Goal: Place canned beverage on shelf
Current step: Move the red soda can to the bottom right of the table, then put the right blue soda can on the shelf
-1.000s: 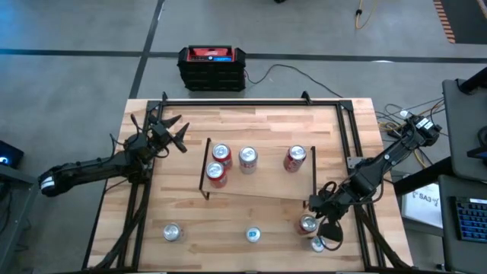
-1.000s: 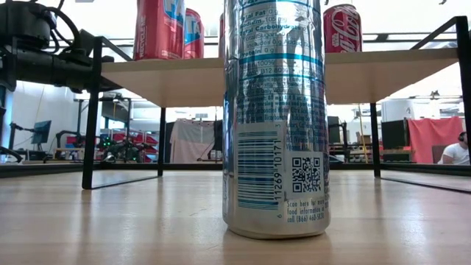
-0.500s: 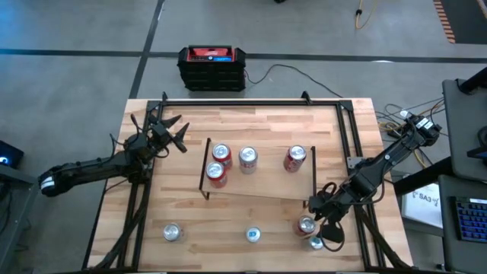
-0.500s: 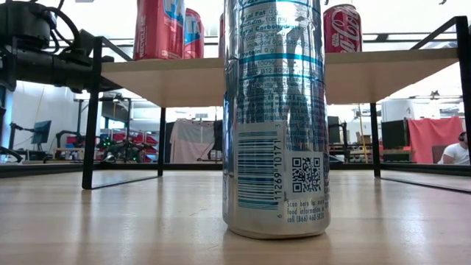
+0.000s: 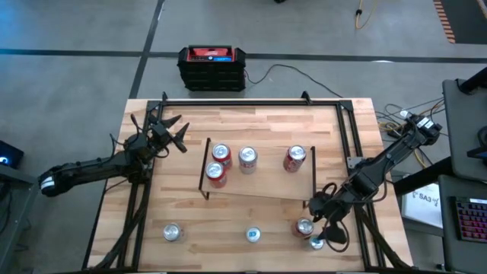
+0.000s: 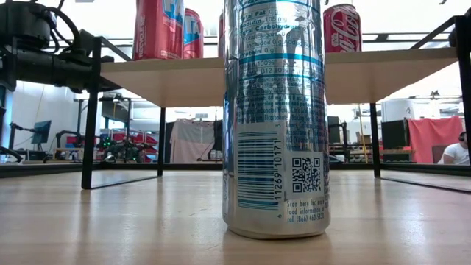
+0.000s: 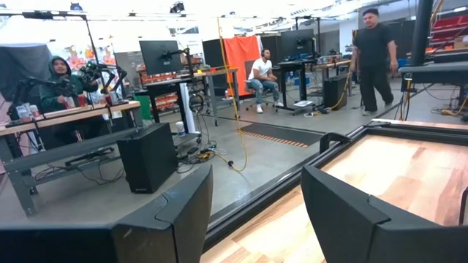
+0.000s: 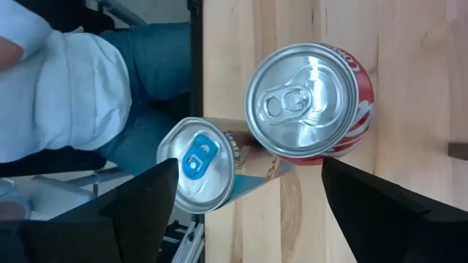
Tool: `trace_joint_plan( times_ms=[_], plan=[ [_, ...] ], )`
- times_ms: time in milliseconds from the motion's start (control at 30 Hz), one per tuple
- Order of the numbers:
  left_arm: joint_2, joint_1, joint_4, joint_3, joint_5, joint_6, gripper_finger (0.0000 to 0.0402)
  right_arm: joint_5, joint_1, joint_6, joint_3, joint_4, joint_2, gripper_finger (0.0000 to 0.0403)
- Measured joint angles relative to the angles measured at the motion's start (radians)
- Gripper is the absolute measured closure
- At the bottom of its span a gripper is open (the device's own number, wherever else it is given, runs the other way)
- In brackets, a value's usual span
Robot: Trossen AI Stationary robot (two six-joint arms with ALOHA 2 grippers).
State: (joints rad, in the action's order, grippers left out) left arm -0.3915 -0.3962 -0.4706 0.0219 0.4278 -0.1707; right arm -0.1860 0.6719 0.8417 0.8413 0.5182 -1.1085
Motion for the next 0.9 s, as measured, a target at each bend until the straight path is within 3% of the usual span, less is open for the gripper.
trace_joint_plan(
  times_ms=[633,900],
  plan=[
    [0.0,0.0,0.0,0.0,0.0,0.0,0.0207,-0.082,0.0,0.004,0.001,-0.053,0.136,0.0078],
    [0.0,0.0,0.0,0.0,0.0,0.0,0.0207,-0.12,0.0,0.457,0.001,-0.08,0.17,0.0078]
  ],
)
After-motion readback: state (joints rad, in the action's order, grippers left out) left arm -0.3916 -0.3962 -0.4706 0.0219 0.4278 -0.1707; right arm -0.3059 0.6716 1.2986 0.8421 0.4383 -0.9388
